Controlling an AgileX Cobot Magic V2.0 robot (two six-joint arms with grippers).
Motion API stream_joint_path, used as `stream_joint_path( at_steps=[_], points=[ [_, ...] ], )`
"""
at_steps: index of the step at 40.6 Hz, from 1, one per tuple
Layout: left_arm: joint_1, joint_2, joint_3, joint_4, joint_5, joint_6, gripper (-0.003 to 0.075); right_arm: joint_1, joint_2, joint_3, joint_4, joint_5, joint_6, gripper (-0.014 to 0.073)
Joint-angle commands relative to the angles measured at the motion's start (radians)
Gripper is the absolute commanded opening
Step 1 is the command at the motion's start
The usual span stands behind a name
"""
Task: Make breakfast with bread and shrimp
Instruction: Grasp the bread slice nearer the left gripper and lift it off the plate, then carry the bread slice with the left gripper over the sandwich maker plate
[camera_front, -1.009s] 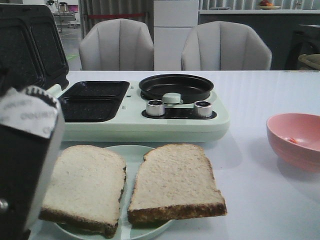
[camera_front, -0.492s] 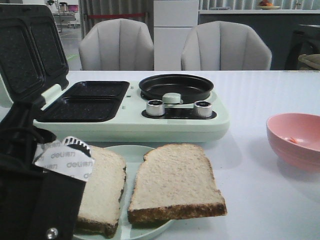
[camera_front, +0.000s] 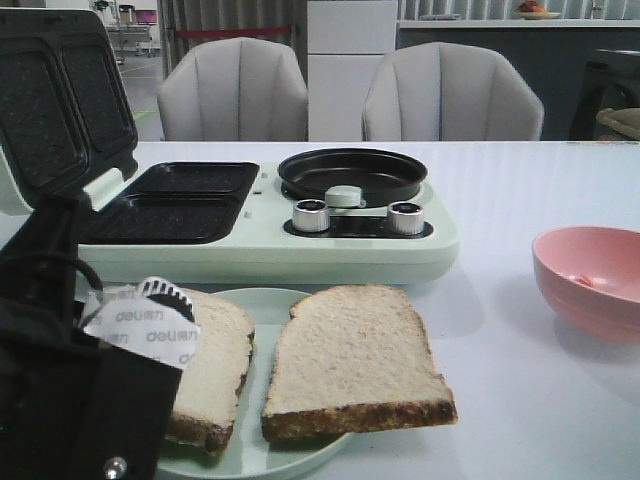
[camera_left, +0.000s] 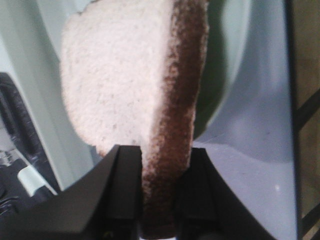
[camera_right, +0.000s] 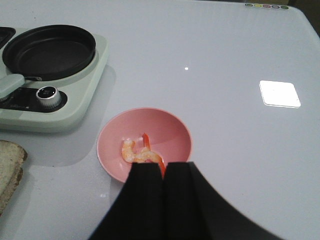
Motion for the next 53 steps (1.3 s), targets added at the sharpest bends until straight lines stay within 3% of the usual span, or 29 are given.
stream_joint_path(
  at_steps=[1, 14, 15, 26, 31, 43, 53],
  points=[
    [-0.028, -0.044, -0.02, 0.022, 0.11, -0.052, 0.0098, -0.004, 0.013, -0.028, 0.0, -0.073, -0.003, 0.0008],
    [-0.131, -0.156, -0.02, 0.012, 0.4, -0.079, 0.01, -0.004, 0.013, -0.028, 0.0, -0.073, -0.003, 0.0008],
    [-0.133, -0.221, -0.02, 0.062, 0.483, -0.079, 0.01, -0.004, 0.013, -0.028, 0.0, -0.073, -0.003, 0.0008],
    [-0.099, -0.36, -0.03, 0.257, 0.466, -0.079, 0.01, -0.004, 0.013, -0.028, 0.0, -0.073, -0.003, 0.0008],
    [0.01, -0.361, -0.091, 0.274, 0.363, -0.08, 0.01, -0.004, 0.013, -0.028, 0.0, -0.073, -0.003, 0.0008],
    [0.399, -0.312, -0.342, 0.274, -0.126, -0.08, 0.01, -0.004, 0.013, -0.028, 0.0, -0.073, -0.003, 0.0008],
    [0.591, -0.119, -0.551, 0.274, -0.228, -0.057, 0.01, -0.004, 0.013, -0.028, 0.0, -0.073, -0.003, 0.0008]
  ],
)
